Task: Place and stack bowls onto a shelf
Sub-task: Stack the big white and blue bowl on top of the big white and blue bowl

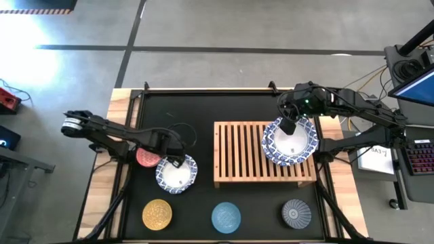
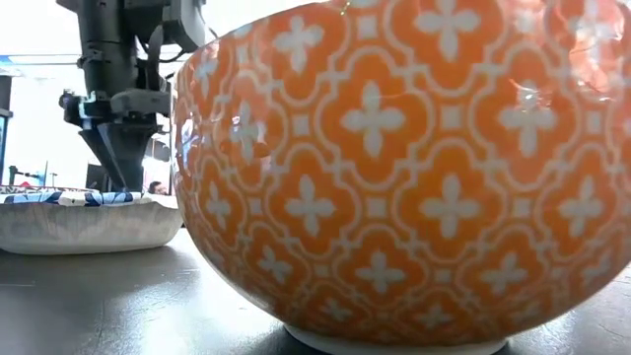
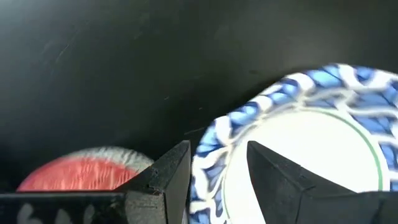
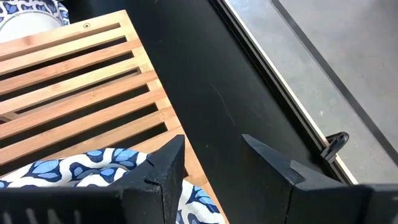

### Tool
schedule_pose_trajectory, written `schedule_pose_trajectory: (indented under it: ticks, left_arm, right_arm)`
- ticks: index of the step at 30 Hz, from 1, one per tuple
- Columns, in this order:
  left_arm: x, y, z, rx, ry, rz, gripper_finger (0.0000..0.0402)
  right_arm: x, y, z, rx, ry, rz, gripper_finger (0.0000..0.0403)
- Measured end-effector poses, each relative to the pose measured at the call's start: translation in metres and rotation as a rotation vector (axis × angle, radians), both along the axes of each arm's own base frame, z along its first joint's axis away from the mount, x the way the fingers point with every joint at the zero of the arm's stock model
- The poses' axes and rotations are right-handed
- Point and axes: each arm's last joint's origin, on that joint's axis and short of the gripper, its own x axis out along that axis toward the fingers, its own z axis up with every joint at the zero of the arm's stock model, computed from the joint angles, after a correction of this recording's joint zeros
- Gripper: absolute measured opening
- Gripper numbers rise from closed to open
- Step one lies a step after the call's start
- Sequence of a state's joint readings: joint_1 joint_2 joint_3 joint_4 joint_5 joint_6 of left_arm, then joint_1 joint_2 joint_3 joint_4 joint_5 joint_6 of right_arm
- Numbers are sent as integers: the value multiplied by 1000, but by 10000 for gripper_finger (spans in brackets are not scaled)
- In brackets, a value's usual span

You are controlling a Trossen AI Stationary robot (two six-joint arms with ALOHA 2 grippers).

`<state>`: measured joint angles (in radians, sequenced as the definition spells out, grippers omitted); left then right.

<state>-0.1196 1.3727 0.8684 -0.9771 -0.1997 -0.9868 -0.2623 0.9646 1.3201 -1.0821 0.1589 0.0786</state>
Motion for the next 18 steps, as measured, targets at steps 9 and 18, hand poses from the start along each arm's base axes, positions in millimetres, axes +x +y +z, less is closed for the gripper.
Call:
schedule_pose_trajectory:
  ticks: [9, 18]
  left_arm:
    - [15, 0, -6, 24, -21, -351, 142]
    - [20, 7, -24, 5, 87, -493, 142]
  right_arm:
    - [0, 0, 0, 21, -13, -24, 140]
    - [0, 0, 0, 36, -25, -42, 140]
